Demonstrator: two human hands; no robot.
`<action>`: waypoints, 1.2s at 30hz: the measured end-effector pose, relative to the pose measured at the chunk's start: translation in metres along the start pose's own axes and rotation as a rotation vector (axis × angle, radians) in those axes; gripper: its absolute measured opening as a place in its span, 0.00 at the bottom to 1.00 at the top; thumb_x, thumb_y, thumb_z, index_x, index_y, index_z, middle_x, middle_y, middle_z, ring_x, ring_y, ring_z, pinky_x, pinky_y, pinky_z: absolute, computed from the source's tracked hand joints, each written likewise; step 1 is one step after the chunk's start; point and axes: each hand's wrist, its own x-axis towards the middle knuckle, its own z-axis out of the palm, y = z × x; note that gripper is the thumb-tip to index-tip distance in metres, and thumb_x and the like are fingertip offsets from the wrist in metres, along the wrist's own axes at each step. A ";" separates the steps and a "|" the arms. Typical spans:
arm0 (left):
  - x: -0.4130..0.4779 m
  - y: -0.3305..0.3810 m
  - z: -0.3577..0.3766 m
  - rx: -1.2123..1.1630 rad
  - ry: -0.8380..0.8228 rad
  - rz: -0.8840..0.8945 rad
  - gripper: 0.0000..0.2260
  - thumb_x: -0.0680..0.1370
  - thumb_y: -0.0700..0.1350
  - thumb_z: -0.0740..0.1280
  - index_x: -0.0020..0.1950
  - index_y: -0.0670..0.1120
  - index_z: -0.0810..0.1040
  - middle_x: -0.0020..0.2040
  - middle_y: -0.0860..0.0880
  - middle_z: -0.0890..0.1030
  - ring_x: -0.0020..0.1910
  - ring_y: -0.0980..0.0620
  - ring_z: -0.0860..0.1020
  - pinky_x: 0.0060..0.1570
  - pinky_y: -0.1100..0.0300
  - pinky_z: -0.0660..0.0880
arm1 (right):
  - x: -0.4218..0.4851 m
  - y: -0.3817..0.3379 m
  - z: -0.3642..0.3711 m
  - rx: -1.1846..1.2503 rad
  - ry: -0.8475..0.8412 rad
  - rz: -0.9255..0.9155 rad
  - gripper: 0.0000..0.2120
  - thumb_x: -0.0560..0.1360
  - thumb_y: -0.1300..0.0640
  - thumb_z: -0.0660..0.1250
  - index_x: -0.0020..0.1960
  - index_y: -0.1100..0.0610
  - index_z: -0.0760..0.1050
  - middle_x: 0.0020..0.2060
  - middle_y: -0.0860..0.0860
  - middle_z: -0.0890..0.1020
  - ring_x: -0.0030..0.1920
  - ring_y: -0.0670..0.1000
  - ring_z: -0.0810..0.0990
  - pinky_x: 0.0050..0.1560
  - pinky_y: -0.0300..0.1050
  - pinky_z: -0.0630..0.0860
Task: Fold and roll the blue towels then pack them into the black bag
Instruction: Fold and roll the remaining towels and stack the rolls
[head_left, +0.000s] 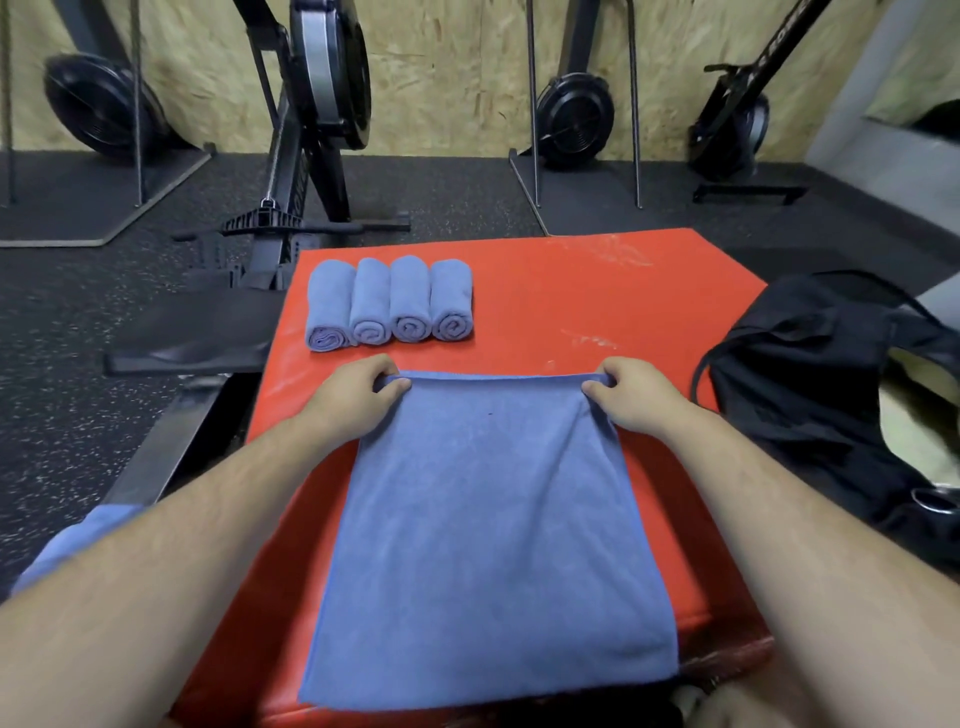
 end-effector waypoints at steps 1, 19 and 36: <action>0.002 0.000 0.002 -0.009 0.020 -0.016 0.10 0.79 0.49 0.68 0.39 0.51 0.71 0.36 0.52 0.76 0.38 0.48 0.73 0.38 0.55 0.65 | 0.002 0.001 0.002 -0.002 0.021 0.013 0.09 0.78 0.53 0.66 0.41 0.56 0.73 0.37 0.52 0.77 0.41 0.56 0.74 0.39 0.46 0.64; 0.021 -0.005 0.026 0.075 0.118 0.043 0.06 0.77 0.47 0.71 0.46 0.45 0.79 0.45 0.48 0.72 0.48 0.46 0.72 0.49 0.53 0.69 | 0.018 -0.003 0.031 -0.092 0.060 0.070 0.06 0.80 0.57 0.60 0.52 0.59 0.72 0.56 0.58 0.71 0.54 0.61 0.73 0.50 0.50 0.71; -0.003 0.044 -0.049 -0.573 0.185 -0.186 0.09 0.72 0.42 0.78 0.40 0.43 0.78 0.43 0.51 0.84 0.38 0.63 0.78 0.39 0.70 0.73 | -0.024 -0.008 -0.043 0.613 0.186 0.007 0.03 0.73 0.63 0.74 0.42 0.56 0.81 0.38 0.52 0.84 0.37 0.47 0.79 0.44 0.45 0.77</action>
